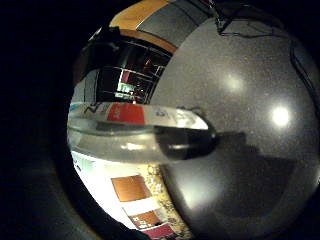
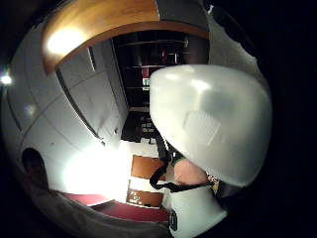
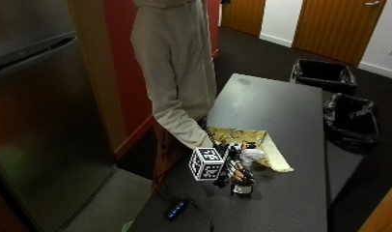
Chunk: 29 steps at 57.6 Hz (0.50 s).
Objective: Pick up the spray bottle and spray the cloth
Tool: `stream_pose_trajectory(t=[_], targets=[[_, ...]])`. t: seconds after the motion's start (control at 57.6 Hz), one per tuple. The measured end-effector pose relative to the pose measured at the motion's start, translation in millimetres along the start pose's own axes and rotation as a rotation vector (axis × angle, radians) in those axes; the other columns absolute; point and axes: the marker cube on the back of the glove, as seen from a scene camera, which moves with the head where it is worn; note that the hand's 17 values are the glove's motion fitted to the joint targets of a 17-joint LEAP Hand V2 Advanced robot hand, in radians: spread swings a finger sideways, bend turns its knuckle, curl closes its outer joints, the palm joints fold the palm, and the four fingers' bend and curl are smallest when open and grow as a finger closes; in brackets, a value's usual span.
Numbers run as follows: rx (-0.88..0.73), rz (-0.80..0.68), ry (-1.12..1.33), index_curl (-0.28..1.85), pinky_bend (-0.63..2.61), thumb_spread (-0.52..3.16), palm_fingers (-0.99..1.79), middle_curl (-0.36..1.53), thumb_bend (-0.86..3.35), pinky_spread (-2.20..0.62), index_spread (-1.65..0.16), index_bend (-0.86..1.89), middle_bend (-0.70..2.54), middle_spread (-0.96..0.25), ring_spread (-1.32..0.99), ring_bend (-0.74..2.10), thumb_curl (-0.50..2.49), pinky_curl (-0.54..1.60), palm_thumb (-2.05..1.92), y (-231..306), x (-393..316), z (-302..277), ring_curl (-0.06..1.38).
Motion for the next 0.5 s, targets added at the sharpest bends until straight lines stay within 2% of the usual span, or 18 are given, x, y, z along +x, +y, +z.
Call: stream_pose_trajectory(t=[0.26, 0.503], targets=[[-0.014, 0.036, -0.049, 0.19, 0.41, 0.93, 0.29, 0.39, -0.03, 0.02, -0.34, 0.06, 0.19, -0.1, -0.12, 0.39, 0.38, 0.4, 0.63, -2.0, 4.0, 4.1, 0.36], [-0.048, 0.061, -0.065, 0.16, 0.45, 0.92, 0.22, 0.38, -0.03, 0.03, -0.38, 0.09, 0.22, -0.1, -0.11, 0.4, 0.37, 0.39, 0.61, -1.3, 12.6, 9.5, 0.34]])
